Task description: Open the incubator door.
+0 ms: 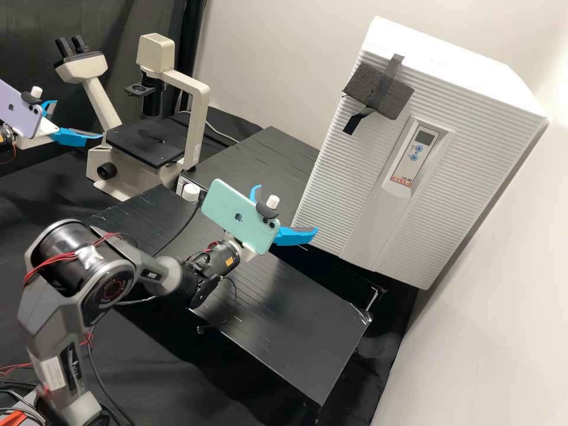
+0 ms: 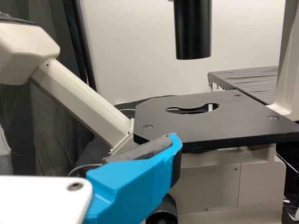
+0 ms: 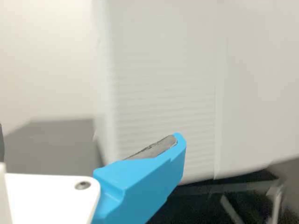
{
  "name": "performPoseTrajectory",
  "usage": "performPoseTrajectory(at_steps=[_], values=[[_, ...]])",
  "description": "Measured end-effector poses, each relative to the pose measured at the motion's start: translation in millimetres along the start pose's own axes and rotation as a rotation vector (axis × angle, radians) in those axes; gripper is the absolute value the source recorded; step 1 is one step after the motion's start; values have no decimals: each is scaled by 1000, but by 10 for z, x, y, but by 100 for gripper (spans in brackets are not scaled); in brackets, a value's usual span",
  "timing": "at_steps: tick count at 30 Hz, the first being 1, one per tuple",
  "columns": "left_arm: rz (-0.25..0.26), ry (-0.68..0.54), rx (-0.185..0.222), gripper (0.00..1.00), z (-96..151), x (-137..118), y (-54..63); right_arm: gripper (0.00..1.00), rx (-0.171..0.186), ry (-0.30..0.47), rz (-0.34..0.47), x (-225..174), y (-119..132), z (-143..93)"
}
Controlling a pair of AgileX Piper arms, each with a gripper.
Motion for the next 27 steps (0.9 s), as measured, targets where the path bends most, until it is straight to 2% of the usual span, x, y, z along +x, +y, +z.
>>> performPoseTrajectory(at_steps=[3,7,12,18,27], values=[[0,0,0,100,0,0,0,100,5,41,57,63,173,-123],[0,0,0,100,0,0,0,100,5,77,94,186,319,-272],[0,0,0,100,0,0,0,100,9,65,105,333,462,-398],[0,0,0,100,0,0,0,100,13,41,140,441,592,-405],[0,0,0,100,0,0,0,100,7,46,148,503,666,-477]])
